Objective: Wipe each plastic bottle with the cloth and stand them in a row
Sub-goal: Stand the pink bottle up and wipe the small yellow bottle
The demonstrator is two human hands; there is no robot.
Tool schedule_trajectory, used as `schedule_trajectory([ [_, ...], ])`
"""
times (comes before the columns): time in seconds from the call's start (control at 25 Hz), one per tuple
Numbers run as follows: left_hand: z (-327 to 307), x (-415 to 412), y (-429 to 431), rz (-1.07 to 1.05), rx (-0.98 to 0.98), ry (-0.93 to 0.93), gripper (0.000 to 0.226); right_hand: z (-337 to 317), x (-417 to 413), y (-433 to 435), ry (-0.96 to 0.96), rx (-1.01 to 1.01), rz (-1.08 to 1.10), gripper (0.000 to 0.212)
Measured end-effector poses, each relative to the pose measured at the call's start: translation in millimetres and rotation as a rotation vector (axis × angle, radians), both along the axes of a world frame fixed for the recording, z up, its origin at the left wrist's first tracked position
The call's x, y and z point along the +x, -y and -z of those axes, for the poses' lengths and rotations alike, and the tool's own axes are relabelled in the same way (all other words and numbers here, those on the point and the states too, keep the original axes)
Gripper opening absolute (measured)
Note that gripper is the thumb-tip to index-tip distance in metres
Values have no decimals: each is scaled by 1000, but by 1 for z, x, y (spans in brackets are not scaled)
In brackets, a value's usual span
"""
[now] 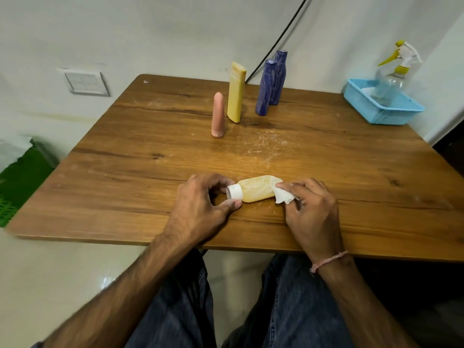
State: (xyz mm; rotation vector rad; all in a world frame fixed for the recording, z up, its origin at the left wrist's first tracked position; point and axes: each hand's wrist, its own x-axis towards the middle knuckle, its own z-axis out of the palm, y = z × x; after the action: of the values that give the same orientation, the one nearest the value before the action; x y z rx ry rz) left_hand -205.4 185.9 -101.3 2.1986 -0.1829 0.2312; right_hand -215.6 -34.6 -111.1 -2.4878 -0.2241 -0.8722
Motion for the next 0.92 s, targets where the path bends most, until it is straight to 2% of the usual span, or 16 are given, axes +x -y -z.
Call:
schedule_trajectory([
  [0.2, -3, 4, 6, -19, 34, 9, 28, 3, -2, -29, 54, -27, 15, 44],
  [0.48, -5, 3, 8, -2, 61, 50, 18, -3, -16, -46, 93, -114, -184, 42],
  [0.56, -5, 4, 7, -9, 62, 28, 22, -6, -15, -33, 90, 13, -123, 35],
  [0.68, -4, 5, 7, -1, 71, -1, 30, -17, 0, -5, 43, 275, 134, 31],
  [0.8, -4, 5, 8, 21, 94, 30, 33, -14, 10, -6, -89, 153, 153, 34],
  [0.92, -4, 6, 8, 20, 88, 29, 38, -6, 6, -24, -103, 36, 129, 41],
])
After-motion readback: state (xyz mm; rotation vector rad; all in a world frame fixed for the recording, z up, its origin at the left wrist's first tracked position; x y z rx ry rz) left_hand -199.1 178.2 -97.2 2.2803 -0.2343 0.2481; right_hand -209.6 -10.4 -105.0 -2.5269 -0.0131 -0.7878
